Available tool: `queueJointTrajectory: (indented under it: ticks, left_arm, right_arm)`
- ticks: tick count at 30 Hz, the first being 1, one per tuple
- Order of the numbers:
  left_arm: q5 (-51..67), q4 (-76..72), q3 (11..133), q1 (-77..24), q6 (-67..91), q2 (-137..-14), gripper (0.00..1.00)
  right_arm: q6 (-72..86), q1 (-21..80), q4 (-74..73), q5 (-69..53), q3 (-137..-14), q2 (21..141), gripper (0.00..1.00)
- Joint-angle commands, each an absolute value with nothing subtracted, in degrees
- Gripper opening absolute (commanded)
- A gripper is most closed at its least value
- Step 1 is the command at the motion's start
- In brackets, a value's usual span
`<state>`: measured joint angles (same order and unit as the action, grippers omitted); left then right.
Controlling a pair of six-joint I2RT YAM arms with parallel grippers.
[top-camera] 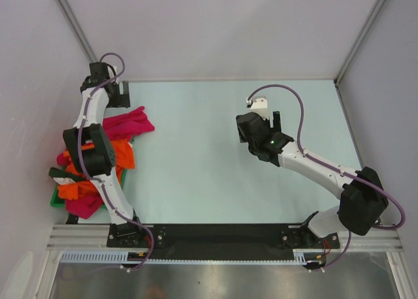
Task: Fold and stack the t-shirts
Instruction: Grab crumpled tshirt from bin with the left arm
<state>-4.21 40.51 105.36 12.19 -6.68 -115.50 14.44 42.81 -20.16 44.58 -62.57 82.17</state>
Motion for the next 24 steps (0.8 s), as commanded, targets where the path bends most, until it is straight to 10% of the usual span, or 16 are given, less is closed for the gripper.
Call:
queueJointTrajectory:
  ticks: [1, 14, 17, 22, 24]
  left_arm:
    - [-3.35, 42.27, 102.23, 12.48, -7.47, -116.80, 0.97]
    - [-4.57, 38.85, 97.73, 12.57, -7.12, -120.85, 0.88]
    - [-4.13, 38.94, 97.56, 12.48, -7.56, -121.20, 0.68]
    - [-4.13, 38.94, 96.51, 12.48, -7.65, -119.89, 0.00]
    - [-3.61, 38.50, 96.15, 12.48, -7.56, -117.88, 0.00]
  right_arm:
    - [14.77, 43.15, -19.25, 45.70, -63.54, 81.82, 1.00]
    - [17.14, 43.15, -22.32, 44.21, -66.36, 84.11, 1.00]
    - [17.49, 43.07, -22.76, 44.38, -66.09, 83.76, 1.00]
    - [17.75, 43.15, -23.03, 44.30, -65.39, 83.58, 1.00]
    - [18.10, 43.15, -23.03, 44.03, -65.39, 83.58, 1.00]
